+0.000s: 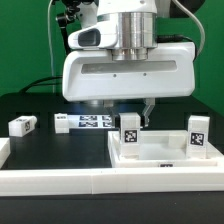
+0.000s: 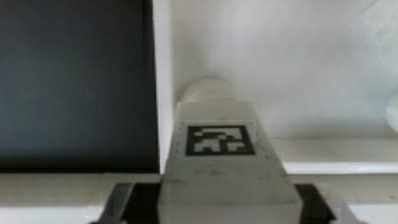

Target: Assemble square table

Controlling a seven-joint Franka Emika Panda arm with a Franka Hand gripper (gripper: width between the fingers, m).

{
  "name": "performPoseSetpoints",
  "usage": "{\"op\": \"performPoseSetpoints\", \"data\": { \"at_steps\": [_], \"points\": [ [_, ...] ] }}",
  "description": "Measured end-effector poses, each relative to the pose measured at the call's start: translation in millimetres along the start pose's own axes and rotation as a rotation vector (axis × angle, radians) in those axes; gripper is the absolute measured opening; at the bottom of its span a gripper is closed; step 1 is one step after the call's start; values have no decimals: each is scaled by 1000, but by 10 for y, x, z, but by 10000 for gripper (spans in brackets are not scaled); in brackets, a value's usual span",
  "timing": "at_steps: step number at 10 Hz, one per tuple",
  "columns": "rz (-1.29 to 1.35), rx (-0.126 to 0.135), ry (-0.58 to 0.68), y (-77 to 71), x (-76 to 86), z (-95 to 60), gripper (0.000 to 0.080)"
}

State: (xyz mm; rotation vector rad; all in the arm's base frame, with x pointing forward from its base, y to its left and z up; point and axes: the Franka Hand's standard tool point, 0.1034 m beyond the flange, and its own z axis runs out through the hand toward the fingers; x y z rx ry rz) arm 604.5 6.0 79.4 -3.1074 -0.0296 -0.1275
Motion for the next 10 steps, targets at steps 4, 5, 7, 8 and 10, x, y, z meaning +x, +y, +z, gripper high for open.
{"op": "performPoseSetpoints", "data": {
  "at_steps": [4, 5, 7, 8, 10],
  "points": [
    [316, 1, 12, 5, -5, 6, 288],
    [436, 9, 23, 5, -14, 6, 288],
    [618, 13, 26, 9, -17, 6, 289],
    [749, 21, 24, 15, -20, 7, 289],
    [941, 23, 14, 14, -23, 8, 290]
  ]
}}
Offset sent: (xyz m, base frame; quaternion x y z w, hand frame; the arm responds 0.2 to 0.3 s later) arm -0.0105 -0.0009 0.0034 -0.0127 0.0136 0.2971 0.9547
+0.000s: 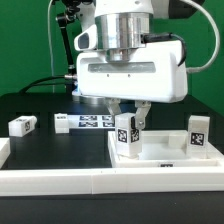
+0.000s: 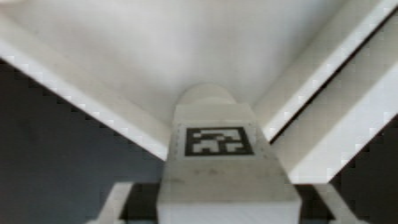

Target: Assemble square table

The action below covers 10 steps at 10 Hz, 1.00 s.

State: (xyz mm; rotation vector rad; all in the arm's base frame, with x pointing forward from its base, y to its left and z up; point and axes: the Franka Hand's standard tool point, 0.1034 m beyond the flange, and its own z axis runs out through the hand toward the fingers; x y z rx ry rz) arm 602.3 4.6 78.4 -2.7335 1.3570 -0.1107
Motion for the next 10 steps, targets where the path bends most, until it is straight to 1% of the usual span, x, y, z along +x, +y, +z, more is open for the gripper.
{"op": "performPoseSetpoints", "data": {
  "at_steps": [3, 4, 5, 8, 10],
  "points": [
    [288, 5, -7, 2, -2, 5, 290],
    [428, 9, -16, 5, -4, 7, 290],
    [460, 1, -28, 11, -4, 8, 290],
    [604, 9, -45, 6, 22, 12, 290],
    [605, 9, -45, 6, 21, 12, 299]
  ]
}}
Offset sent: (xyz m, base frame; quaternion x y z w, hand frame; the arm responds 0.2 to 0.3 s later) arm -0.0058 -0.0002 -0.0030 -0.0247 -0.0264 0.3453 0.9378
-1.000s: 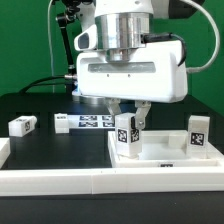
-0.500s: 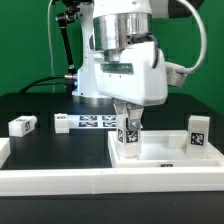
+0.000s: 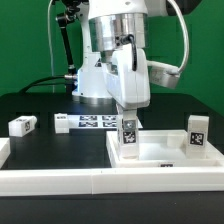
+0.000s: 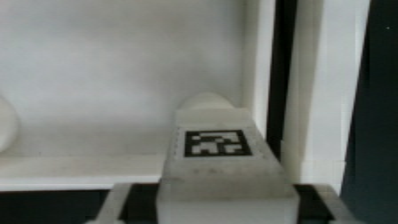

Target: Assemble square table

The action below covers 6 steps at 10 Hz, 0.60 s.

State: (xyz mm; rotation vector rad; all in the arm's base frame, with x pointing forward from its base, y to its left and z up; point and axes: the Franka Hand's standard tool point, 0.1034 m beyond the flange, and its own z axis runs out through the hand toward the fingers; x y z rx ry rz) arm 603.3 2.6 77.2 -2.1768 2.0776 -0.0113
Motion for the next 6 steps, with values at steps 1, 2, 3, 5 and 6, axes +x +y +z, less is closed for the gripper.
{"op": "performPoseSetpoints", "data": {
  "at_steps": [1, 2, 3, 5, 6],
  "points": [
    [-21, -1, 0, 2, -1, 4, 299],
    [-59, -1, 0, 2, -2, 4, 475],
    [-136, -3, -1, 5, -4, 2, 475],
    [-364, -2, -1, -7, -26, -3, 637],
    [-436, -2, -1, -5, -19, 0, 637]
  ]
}}
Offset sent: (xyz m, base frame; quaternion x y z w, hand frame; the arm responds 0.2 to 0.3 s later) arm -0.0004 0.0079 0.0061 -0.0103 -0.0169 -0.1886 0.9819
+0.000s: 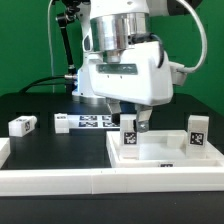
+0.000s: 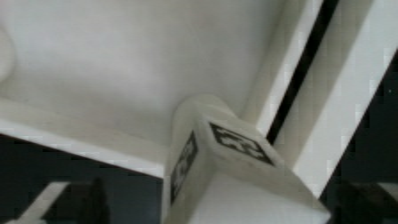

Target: Assemble square table

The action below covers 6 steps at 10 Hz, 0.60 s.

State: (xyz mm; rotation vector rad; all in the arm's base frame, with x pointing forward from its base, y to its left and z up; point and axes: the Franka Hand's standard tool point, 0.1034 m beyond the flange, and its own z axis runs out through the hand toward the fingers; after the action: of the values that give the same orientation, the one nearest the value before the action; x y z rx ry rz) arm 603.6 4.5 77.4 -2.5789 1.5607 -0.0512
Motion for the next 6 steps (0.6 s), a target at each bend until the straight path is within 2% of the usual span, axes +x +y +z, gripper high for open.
{"op": "performPoseSetpoints", "data": {
  "at_steps": [3, 6],
  "points": [
    [-210, -4, 2, 0, -1, 1, 648],
    [-556, -28, 20, -24, 0, -14, 648]
  ]
}}
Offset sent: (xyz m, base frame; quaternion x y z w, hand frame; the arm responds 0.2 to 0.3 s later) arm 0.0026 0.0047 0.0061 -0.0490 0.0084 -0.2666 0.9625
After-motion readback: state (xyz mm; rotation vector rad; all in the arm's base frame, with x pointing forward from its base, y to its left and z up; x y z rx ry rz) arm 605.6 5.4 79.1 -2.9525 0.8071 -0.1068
